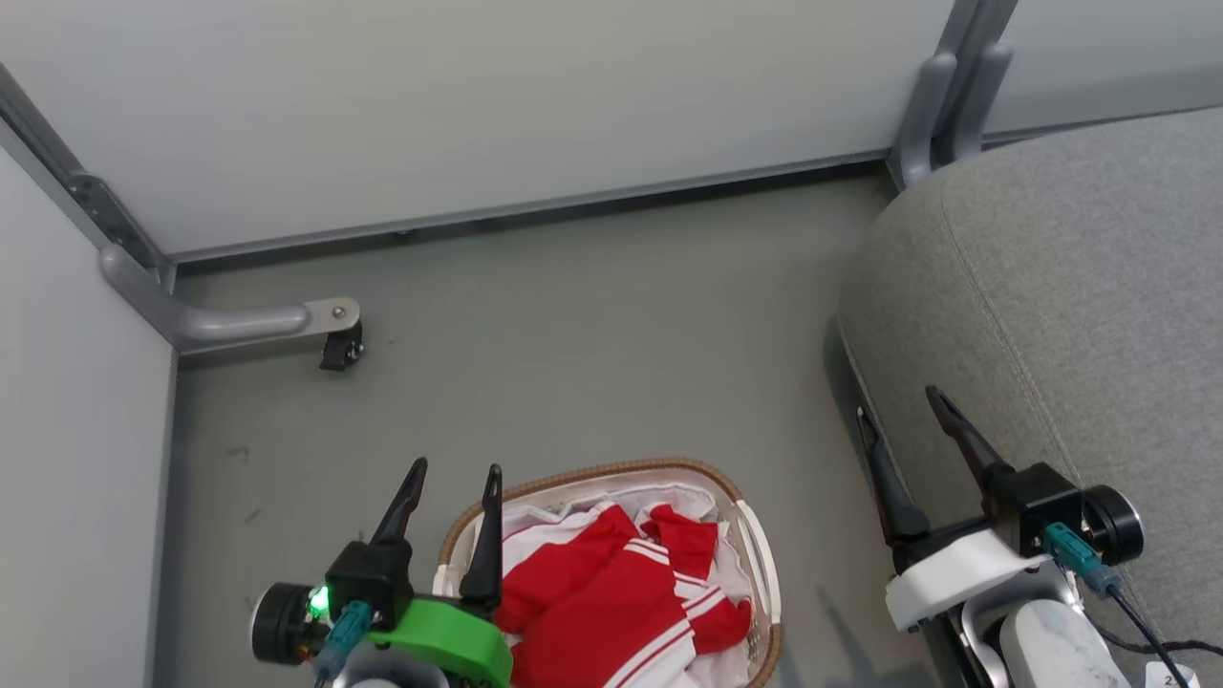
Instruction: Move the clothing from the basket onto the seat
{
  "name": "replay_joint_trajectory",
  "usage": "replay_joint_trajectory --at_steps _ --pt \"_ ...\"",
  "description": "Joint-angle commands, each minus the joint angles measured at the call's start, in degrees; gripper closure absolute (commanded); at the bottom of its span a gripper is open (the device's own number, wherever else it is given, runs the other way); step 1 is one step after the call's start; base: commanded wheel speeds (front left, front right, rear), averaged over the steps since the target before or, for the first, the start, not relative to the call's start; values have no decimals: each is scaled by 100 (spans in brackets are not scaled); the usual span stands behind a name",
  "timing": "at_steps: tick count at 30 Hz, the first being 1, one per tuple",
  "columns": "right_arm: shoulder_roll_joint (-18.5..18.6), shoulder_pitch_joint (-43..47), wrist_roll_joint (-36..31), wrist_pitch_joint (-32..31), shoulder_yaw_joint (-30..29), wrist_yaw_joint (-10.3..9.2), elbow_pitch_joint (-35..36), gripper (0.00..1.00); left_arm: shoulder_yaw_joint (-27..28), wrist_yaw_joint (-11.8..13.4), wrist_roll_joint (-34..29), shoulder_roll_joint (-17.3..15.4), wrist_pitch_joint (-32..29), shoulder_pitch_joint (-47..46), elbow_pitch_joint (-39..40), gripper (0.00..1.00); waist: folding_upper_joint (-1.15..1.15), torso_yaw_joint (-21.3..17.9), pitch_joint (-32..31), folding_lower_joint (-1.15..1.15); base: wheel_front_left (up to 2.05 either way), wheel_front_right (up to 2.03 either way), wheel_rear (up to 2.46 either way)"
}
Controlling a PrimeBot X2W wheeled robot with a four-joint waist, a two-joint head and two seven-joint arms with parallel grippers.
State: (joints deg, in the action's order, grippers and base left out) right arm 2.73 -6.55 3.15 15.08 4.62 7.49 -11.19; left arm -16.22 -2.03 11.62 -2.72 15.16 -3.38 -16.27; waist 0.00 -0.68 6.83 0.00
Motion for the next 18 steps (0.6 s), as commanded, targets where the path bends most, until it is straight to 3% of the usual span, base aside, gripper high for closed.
replay_joint_trajectory --at_steps 1,8,18 --pt "28 -160 -36 13 -5 0 45 0 -65 -49 -65 -31 -1 -260 -74 0 0 -348 832 0 0 0 0" --pt "24 -662 67 13 1 -1 169 0 -561 -262 -332 -33 -2 -1196 -948 0 0 -677 1969 0 0 0 0" --pt "21 -1191 272 13 93 -1 304 0 -1539 -500 -413 -34 -1 -2464 -3085 0 0 -1012 3035 0 0 0 0"
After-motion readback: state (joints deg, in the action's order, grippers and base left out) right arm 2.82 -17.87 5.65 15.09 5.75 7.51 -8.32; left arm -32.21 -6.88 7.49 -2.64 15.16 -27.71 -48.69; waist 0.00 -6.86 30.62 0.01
